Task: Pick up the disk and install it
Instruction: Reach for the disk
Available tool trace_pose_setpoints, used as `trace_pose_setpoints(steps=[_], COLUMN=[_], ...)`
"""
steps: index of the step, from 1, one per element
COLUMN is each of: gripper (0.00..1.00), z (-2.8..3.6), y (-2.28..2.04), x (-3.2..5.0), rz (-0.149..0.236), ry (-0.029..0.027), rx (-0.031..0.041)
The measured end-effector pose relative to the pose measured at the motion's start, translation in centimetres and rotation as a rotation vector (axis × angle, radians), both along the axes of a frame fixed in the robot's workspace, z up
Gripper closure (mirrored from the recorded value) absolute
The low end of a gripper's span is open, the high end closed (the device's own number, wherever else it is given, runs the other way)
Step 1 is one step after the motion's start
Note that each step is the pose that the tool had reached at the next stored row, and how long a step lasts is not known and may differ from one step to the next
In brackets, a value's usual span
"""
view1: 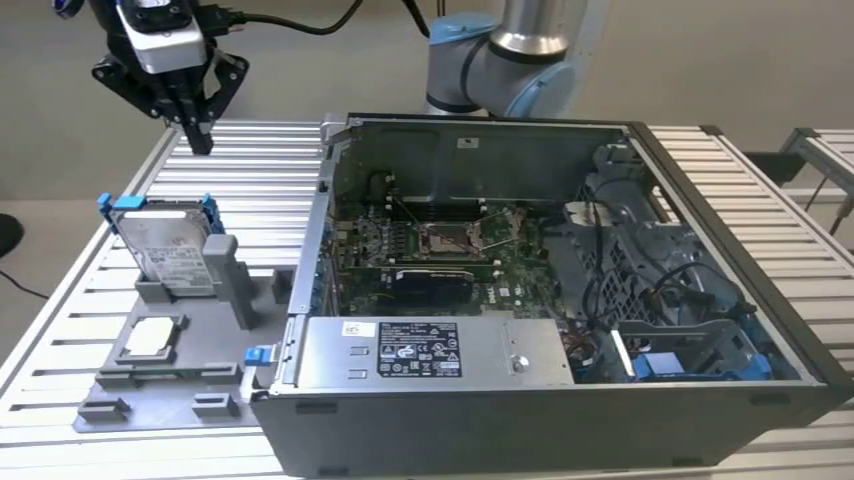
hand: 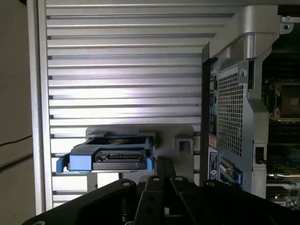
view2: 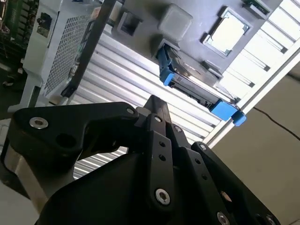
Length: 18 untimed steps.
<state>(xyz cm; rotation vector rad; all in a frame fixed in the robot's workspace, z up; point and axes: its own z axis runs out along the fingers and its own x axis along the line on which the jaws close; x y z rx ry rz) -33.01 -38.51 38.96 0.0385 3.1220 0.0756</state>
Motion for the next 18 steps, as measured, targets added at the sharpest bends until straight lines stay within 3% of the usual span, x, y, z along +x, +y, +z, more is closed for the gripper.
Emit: trace_pose_setpoints(steps=[8,15,18], gripper=[1.00,1.00,1.00], z=[-0.18,-0.49,-0.72], y=[0.00,-0.04,-0.14], x=[-2.48,-5.55,-6.49], rz=[0.018,0.020,0.020], ry=[-0.0001,0.0000,0.0004], rx=[0.0001,0.0000,0.0001])
